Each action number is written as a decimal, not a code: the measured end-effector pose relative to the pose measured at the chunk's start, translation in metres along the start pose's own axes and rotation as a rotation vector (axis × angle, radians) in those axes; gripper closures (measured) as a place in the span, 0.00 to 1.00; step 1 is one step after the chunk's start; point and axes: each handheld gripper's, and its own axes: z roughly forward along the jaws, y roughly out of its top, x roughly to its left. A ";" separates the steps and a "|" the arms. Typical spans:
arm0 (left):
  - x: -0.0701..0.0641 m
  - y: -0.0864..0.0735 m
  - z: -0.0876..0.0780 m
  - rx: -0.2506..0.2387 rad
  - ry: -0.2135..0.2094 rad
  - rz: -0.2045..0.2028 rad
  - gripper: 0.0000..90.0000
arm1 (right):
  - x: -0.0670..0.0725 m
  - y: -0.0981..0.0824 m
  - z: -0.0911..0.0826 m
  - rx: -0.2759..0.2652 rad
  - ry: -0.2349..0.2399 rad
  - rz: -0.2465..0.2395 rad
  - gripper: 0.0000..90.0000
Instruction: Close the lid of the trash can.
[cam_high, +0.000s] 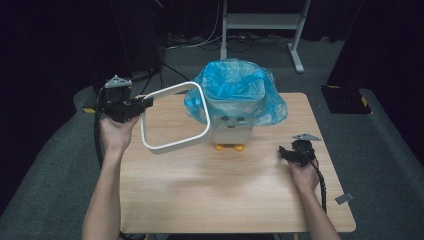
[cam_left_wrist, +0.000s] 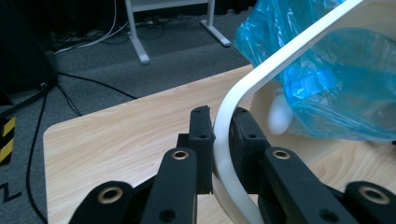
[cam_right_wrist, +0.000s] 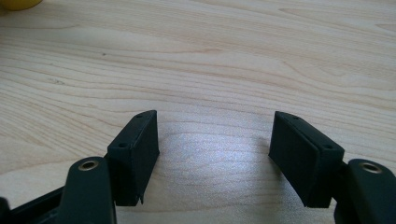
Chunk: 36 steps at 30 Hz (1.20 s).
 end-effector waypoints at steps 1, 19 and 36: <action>0.000 0.001 0.000 0.003 0.000 0.001 0.89 | 0.000 0.000 0.000 0.000 0.000 0.000 0.36; -0.004 0.015 -0.003 0.003 -0.009 0.014 0.89 | 0.000 0.000 0.000 0.000 0.000 0.000 0.36; -0.008 0.027 0.003 -0.006 -0.031 0.013 0.89 | 0.000 0.000 0.000 0.000 0.000 0.000 0.36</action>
